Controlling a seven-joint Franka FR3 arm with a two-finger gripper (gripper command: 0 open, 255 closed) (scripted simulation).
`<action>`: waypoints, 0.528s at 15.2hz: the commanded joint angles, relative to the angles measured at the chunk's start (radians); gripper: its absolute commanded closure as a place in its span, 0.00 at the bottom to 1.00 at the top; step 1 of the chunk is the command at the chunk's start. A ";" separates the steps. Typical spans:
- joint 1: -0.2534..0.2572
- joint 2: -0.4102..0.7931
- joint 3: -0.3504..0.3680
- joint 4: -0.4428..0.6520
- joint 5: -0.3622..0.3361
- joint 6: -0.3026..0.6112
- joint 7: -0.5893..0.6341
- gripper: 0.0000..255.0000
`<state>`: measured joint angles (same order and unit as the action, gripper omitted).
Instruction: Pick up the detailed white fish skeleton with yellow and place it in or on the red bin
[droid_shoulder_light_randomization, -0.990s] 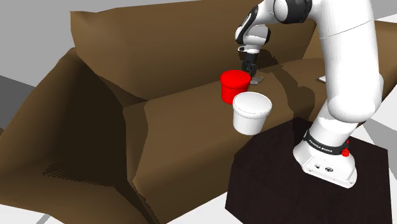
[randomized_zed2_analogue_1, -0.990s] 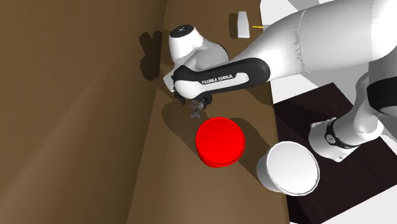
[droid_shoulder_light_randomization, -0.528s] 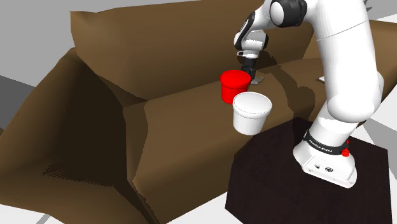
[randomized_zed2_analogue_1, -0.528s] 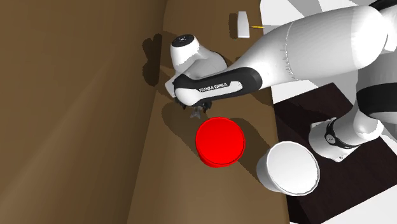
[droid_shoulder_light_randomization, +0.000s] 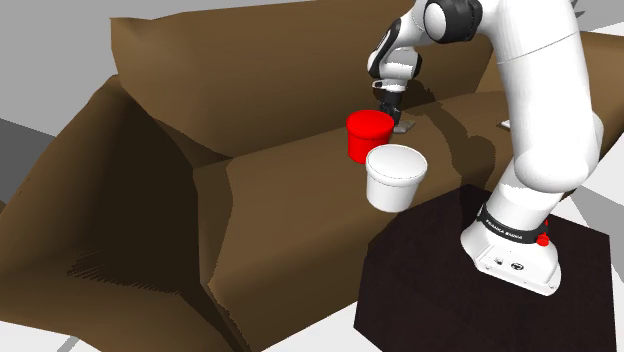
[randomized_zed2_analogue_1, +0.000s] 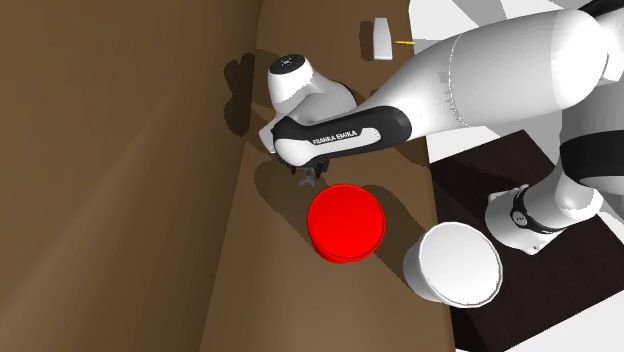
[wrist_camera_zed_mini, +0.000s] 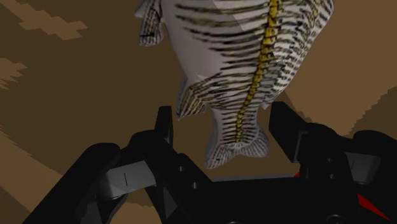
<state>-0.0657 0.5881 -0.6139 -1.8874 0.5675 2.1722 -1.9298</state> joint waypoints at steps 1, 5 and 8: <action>0.000 0.000 0.000 0.000 0.000 0.000 0.000 1.00; 0.000 0.000 0.000 0.000 0.000 0.000 0.000 1.00; 0.003 -0.009 -0.005 0.000 -0.007 -0.008 0.005 1.00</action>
<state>-0.0642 0.5842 -0.6161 -1.8863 0.5643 2.1680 -1.9274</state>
